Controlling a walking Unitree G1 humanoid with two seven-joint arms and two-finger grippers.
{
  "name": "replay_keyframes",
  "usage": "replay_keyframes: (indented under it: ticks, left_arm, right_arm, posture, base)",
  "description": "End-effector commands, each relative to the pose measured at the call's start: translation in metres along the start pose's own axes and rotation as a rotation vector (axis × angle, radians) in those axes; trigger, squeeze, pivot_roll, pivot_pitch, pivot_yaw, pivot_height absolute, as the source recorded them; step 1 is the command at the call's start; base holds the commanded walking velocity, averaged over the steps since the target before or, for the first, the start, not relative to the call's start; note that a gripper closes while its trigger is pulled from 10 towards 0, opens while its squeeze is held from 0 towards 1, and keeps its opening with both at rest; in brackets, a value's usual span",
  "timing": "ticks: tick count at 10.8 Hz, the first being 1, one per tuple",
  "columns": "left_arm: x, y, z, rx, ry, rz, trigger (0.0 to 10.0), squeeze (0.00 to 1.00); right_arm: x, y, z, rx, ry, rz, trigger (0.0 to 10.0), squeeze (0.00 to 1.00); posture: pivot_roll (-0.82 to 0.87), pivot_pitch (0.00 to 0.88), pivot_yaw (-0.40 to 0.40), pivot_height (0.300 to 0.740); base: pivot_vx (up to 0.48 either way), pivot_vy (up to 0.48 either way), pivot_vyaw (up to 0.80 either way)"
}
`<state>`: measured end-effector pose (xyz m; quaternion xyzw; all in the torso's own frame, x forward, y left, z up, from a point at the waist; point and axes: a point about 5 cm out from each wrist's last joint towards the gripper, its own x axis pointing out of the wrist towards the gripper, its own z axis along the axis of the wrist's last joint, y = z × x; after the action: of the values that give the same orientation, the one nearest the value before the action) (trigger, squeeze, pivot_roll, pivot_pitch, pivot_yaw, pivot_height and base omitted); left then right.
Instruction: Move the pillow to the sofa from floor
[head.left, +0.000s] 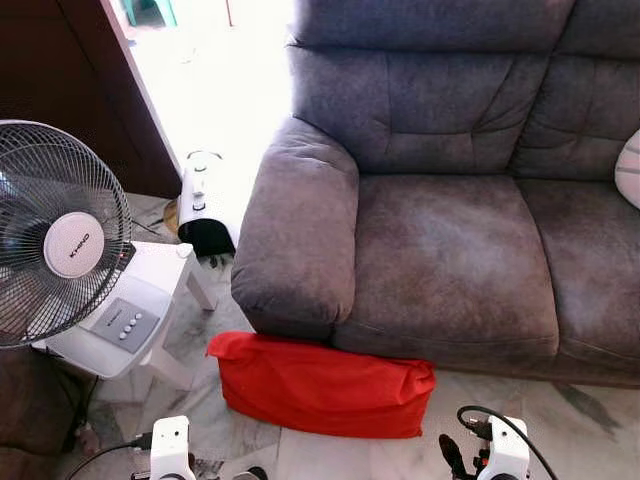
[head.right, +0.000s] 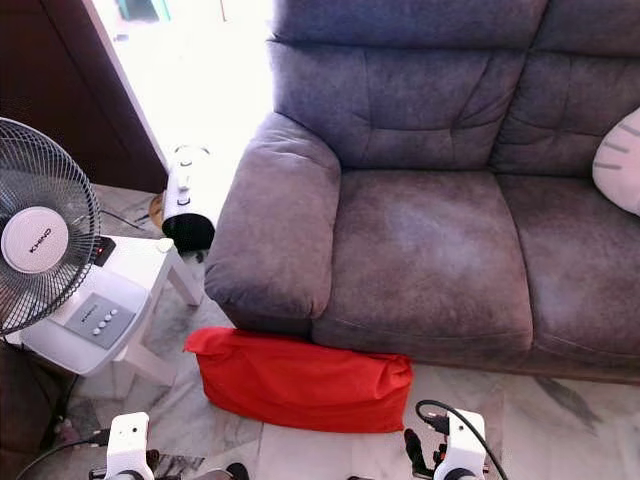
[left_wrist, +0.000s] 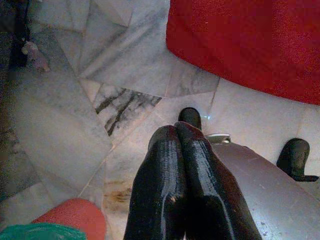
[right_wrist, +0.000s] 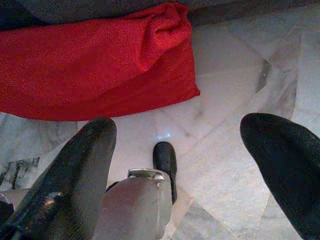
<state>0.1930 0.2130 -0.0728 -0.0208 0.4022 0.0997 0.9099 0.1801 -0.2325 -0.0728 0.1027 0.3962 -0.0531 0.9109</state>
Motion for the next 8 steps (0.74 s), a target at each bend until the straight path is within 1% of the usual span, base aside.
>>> replay_keyframes:
  ticks: [1, 3, 8]
  left_arm:
    - [-0.0021, 0.0031, -0.0092, 0.019, 0.034, 0.008, 10.0, 0.00]
    - [-0.0021, 0.0028, -0.0089, 0.018, 0.033, 0.008, 10.0, 0.00]
    - [-0.0019, 0.0017, -0.0079, 0.014, 0.027, 0.009, 10.0, 0.00]
  right_arm:
    - [-0.0027, -0.0029, -0.0084, 0.018, 0.025, -0.014, 10.0, 0.00]
    - [-0.0025, -0.0024, -0.0079, 0.018, 0.021, -0.007, 10.0, 0.00]
    - [-0.0027, -0.0036, -0.0075, 0.007, 0.023, -0.015, 10.0, 0.00]
  posture:
    - [0.06, 0.170, 0.006, 0.740]
    - [0.06, 0.171, 0.006, 0.740]
    - [0.06, 0.174, 0.003, 0.740]
  base:
    - [0.000, 0.000, -0.59]
    - [0.000, 0.000, -0.53]
    - [0.000, 0.000, 0.00]
